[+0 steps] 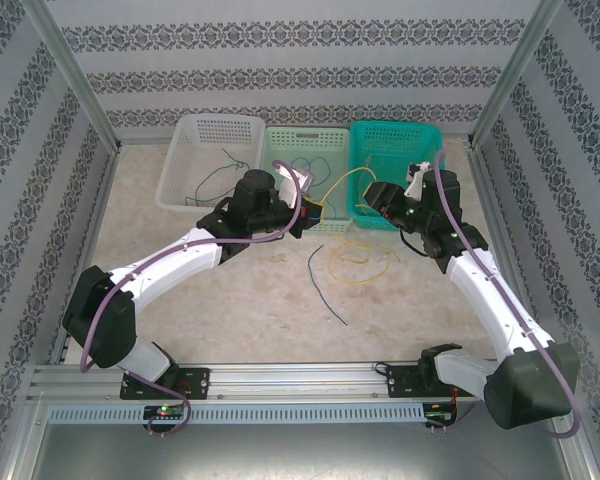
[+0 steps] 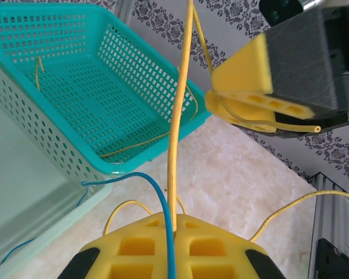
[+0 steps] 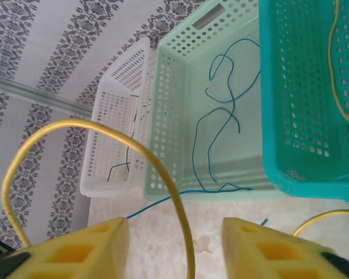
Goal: Untangle the cables
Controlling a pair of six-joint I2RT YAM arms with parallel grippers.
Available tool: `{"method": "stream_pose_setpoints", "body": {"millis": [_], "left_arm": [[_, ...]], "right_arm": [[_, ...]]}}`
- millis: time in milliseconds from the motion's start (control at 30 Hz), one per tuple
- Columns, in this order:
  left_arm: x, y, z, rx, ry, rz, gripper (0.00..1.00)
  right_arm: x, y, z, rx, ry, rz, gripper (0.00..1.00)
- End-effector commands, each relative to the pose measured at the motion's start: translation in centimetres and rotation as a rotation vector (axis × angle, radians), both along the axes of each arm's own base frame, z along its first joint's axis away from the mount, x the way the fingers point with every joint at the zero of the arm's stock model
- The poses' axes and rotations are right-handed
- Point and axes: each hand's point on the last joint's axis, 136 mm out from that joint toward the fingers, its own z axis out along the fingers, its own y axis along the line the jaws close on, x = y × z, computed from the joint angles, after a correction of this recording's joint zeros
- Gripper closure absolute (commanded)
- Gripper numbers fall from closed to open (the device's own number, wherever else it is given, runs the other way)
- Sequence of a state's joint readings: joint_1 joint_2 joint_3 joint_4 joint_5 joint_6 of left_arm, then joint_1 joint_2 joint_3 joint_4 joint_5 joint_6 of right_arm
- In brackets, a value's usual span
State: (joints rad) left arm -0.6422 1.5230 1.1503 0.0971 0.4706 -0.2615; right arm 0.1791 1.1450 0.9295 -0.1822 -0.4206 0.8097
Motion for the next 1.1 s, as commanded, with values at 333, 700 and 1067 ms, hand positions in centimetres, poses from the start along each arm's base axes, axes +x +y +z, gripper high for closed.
{"method": "stream_pose_setpoints", "body": {"millis": [333, 700, 1067], "left_arm": [[0.8, 1.4, 2.9, -0.047, -0.062, 0.081, 1.0], [0.7, 1.6, 0.2, 0.021, 0.075, 0.02, 1.0], [-0.6, 1.2, -2.1, 0.112, 0.148, -0.099, 1.0]], "right_arm": [[-1.9, -3.3, -2.8, -0.661, 0.038, 0.058, 1.0], [0.3, -6.9, 3.0, -1.569, -0.236, -0.012, 1.0], [1.0, -5.2, 5.6, -1.902, -0.492, 0.054, 1.0]]}}
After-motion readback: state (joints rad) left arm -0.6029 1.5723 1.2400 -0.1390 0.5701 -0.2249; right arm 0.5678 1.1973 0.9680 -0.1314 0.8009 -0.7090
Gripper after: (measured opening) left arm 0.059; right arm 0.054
